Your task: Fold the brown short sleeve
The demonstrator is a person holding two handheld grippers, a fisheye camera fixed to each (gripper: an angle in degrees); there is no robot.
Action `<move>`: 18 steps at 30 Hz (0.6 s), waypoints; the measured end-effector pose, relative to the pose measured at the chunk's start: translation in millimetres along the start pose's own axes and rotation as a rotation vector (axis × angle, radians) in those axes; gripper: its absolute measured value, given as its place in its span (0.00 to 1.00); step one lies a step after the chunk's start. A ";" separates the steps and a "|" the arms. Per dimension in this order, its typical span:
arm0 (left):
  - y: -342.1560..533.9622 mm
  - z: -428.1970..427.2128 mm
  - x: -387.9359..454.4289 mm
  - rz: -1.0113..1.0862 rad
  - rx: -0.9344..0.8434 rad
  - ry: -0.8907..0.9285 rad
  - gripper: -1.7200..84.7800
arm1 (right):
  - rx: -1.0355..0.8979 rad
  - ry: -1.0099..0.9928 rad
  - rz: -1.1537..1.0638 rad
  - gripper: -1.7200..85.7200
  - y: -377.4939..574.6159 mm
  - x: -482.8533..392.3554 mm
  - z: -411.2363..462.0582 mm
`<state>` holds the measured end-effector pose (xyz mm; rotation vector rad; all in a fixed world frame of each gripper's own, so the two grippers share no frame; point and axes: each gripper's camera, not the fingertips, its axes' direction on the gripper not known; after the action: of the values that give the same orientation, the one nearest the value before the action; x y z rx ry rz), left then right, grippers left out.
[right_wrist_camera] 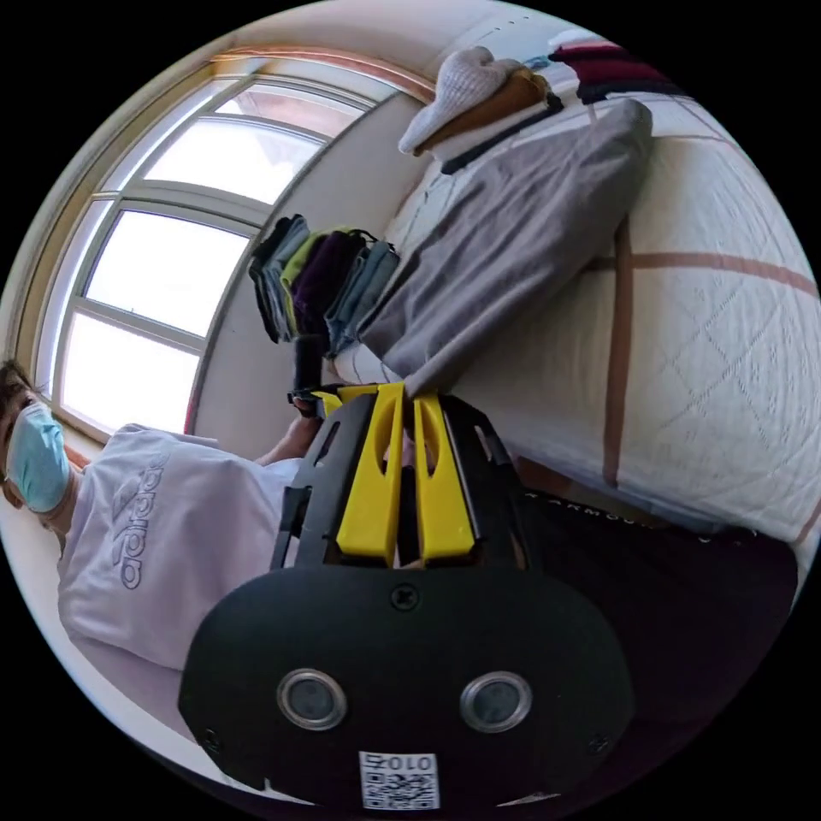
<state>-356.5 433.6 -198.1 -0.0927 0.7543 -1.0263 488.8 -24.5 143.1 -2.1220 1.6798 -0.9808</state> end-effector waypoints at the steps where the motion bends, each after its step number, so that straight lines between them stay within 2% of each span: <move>1: -4.2 -3.2 -3.0 -0.017 0.019 0.059 0.28 | 0.031 -0.031 -0.024 0.07 2.4 -6.4 -8.9; 6: -24.2 -8.5 -1.3 -0.056 0.050 0.228 0.31 | 0.093 -0.075 -0.054 0.07 10.8 -16.6 -29.1; 11: -43.5 -2.1 0.1 -0.094 0.057 0.322 0.33 | 0.106 -0.098 -0.089 0.07 20.2 -22.6 -37.6; 15: -51.7 -13.3 -2.3 -0.123 0.173 0.316 0.31 | 0.085 -0.071 -0.107 0.07 33.5 -27.1 -37.5; 18: -55.2 -22.2 -0.2 -0.135 0.217 0.244 0.26 | 0.066 -0.060 -0.119 0.07 46.4 -29.7 -30.3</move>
<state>-410.8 410.0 -192.2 0.1733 0.8606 -1.2565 431.0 -4.4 128.3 -2.2064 1.4876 -0.9814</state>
